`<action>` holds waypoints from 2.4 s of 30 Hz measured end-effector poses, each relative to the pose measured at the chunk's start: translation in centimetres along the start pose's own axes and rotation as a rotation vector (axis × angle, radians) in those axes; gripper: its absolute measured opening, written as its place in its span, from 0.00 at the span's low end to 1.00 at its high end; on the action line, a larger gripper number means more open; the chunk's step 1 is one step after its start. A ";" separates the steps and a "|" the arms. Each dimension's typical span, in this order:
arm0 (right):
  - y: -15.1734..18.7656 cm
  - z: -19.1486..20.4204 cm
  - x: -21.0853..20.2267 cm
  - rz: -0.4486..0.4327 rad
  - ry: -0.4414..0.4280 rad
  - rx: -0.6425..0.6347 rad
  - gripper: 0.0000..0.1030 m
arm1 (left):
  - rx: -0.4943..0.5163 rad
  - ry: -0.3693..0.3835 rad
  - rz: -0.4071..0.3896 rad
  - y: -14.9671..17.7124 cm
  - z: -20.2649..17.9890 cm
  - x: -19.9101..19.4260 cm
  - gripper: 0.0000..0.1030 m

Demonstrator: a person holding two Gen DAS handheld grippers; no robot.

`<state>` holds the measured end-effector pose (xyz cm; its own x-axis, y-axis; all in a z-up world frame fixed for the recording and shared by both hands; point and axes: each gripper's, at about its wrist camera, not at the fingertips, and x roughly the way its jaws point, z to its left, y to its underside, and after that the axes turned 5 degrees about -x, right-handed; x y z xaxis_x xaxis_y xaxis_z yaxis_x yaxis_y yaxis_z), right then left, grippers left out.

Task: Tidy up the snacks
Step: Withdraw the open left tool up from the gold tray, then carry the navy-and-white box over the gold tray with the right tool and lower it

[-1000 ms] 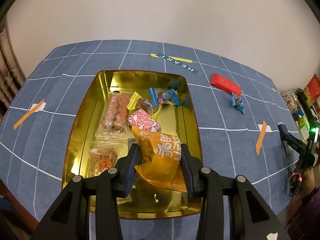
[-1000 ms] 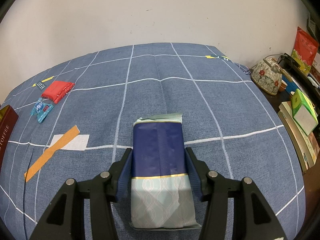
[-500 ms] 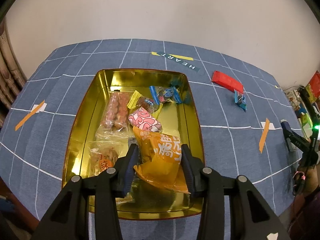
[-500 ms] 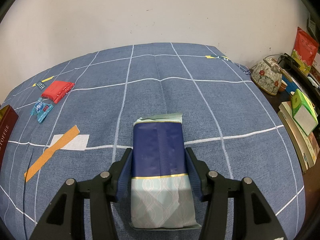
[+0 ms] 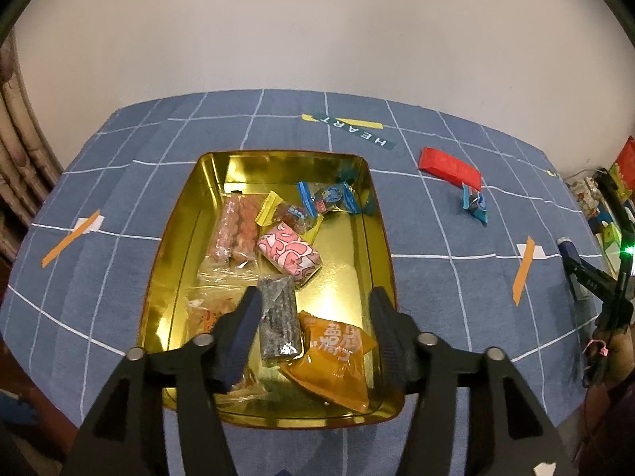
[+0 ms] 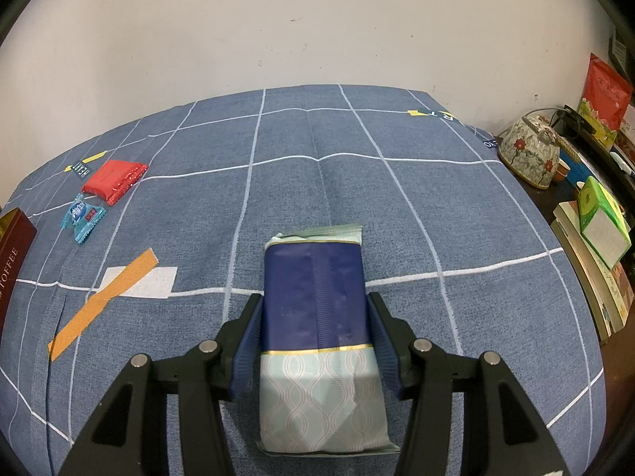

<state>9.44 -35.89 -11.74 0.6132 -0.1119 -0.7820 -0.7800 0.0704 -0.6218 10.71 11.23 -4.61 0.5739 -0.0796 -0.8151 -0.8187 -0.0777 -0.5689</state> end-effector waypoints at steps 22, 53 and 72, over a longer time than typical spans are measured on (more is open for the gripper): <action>0.1 2.1 -1.1 0.042 -0.054 0.001 0.49 | 0.026 -0.155 -0.075 2.0 0.8 -4.9 0.77; -5.6 29.1 -12.2 -0.062 -0.493 -0.323 0.49 | 0.007 -0.186 -0.109 1.2 3.2 -6.4 0.89; -8.1 41.1 -6.9 0.075 -0.577 -0.366 0.49 | -0.133 -0.292 -0.115 -0.2 8.7 -6.1 0.92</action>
<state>16.69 5.06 -3.12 0.4448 0.4333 -0.7838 -0.7529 -0.2931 -0.5893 7.18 20.42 -0.51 0.6168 0.2237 -0.7546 -0.7285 -0.2006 -0.6550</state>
